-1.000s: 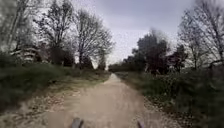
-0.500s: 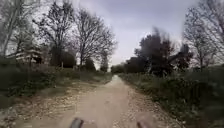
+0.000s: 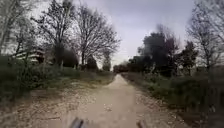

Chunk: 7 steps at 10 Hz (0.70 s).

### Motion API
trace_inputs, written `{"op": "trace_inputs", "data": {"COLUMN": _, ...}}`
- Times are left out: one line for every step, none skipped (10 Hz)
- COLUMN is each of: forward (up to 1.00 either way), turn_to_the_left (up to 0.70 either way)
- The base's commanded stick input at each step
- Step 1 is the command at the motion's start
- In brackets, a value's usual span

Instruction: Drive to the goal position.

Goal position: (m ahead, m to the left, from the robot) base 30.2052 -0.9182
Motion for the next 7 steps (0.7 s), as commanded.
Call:
{"op": "trace_inputs", "data": {"forward": 0.85, "turn_to_the_left": 0.0}}
{"op": "trace_inputs", "data": {"forward": 0.85, "turn_to_the_left": 0.0}}
{"op": "trace_inputs", "data": {"forward": 0.85, "turn_to_the_left": 0.0}}
{"op": "trace_inputs", "data": {"forward": 0.85, "turn_to_the_left": 0.0}}
{"op": "trace_inputs", "data": {"forward": 0.85, "turn_to_the_left": 0.0}}
{"op": "trace_inputs", "data": {"forward": 0.85, "turn_to_the_left": 0.0}}
{"op": "trace_inputs", "data": {"forward": 0.85, "turn_to_the_left": 0.0}}
